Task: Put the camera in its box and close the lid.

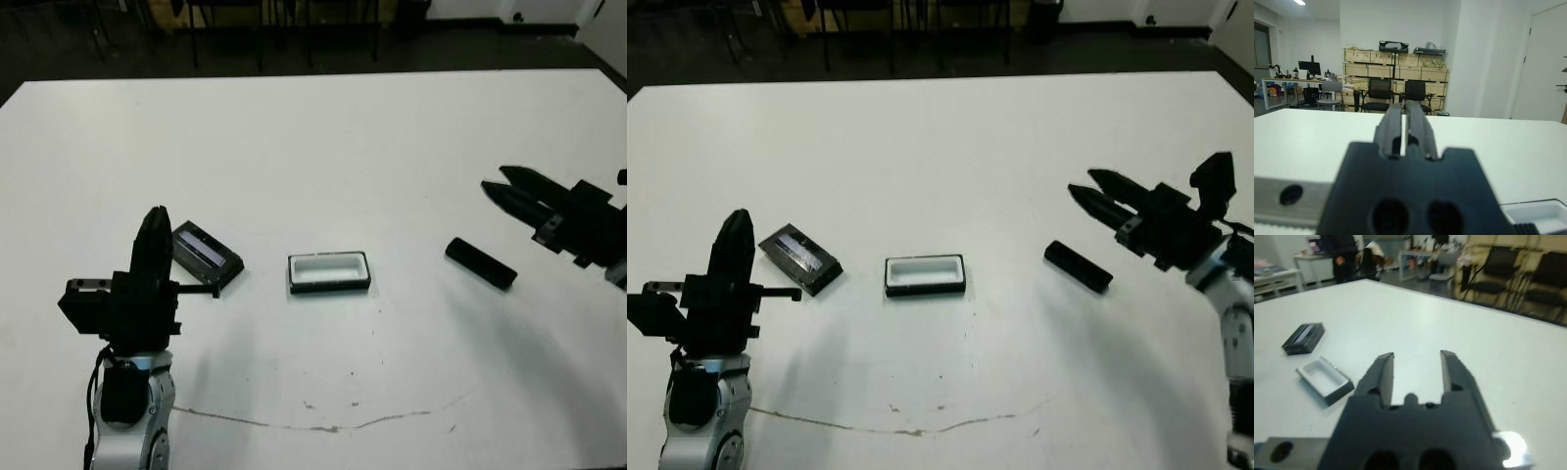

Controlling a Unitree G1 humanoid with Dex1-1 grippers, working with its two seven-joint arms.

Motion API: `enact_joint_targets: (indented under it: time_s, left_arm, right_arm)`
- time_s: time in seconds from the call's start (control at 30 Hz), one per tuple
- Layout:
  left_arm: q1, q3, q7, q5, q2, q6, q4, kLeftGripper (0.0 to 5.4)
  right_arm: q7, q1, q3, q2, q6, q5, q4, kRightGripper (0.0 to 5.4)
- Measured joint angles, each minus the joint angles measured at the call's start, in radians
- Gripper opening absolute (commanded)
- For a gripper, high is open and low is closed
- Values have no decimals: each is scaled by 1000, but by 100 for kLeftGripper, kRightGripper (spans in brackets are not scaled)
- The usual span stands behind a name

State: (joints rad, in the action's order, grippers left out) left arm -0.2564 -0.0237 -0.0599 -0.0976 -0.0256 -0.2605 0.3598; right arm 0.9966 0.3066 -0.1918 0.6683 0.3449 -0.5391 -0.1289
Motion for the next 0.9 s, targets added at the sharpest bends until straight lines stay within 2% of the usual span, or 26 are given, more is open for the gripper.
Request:
enact_joint_targets:
  time_s: [0.23, 0.57, 0.9]
  left_arm:
    - [0, -1, 0, 0, 0, 0, 0, 0]
    - [-1, -2, -8, -6, 5, 0, 0, 0]
    - [-12, -5, -9, -6, 6, 0, 0, 0]
  right_arm:
    - [207, 63, 66, 46, -67, 69, -191, 359]
    - [235, 65, 61, 43, -149, 106, -330, 534]
    - [189, 32, 53, 22, -149, 121, -370, 539]
